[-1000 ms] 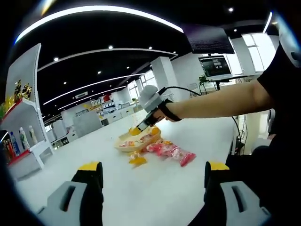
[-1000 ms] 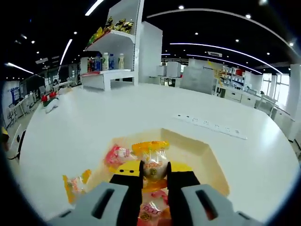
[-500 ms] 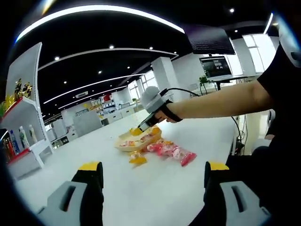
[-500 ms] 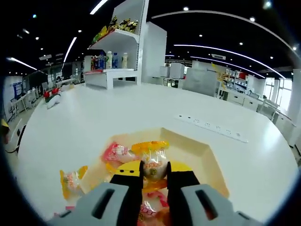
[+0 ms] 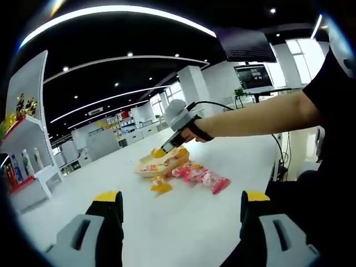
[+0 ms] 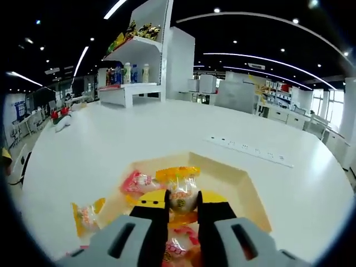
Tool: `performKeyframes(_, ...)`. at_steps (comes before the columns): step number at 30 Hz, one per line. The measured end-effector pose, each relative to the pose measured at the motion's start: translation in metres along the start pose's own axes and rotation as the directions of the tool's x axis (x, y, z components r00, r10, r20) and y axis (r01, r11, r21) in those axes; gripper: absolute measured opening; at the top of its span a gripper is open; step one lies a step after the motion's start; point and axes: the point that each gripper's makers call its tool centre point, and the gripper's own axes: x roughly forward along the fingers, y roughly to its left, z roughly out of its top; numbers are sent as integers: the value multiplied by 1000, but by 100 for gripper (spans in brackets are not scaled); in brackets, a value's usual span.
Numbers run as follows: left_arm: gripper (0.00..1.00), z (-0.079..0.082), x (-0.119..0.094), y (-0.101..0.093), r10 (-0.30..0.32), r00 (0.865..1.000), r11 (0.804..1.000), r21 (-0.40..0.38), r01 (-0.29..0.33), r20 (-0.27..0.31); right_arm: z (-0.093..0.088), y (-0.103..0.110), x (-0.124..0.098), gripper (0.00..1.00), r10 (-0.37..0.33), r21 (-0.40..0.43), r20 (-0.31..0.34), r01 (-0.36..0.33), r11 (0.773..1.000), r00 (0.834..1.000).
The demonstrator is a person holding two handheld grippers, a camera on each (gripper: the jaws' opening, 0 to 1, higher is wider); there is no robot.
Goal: Pick up the marshmallows scattered on the table and place them into the bowl on the table
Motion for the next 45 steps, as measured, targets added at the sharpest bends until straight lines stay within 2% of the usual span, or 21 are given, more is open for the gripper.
performKeyframes(4,86,1,-2,2,7,1000,1000,-9,-7,7,1,1,-2,18,-2,-20,21,2,1000,1000)
performKeyframes(8,87,0,-2,6,20,1000,1000,-18,-20,7,2,6,-4,18,21,8,29,-21,1000,999)
performKeyframes(11,87,0,-2,6,20,1000,1000,-20,-20,8,3,5,-4,18,11,5,38,-11,1000,999)
performKeyframes(18,87,1,-2,6,18,1000,1000,-19,-18,9,-4,6,-6,19,18,41,20,-18,999,1000)
performKeyframes(29,87,-1,-1,6,17,1000,1000,-20,-17,4,-9,15,-8,19,21,22,11,-21,1000,1000)
performKeyframes(32,87,0,-2,5,15,1000,1000,-19,-15,7,-10,15,-9,19,18,18,8,-18,1000,1000)
performKeyframes(35,87,-1,-1,6,14,1000,1000,-22,-14,6,-14,12,-5,19,22,18,-21,-22,1000,1000)
performKeyframes(45,87,-1,-2,6,18,1000,1000,-23,-18,6,-15,13,-2,20,30,17,-28,-30,999,999)
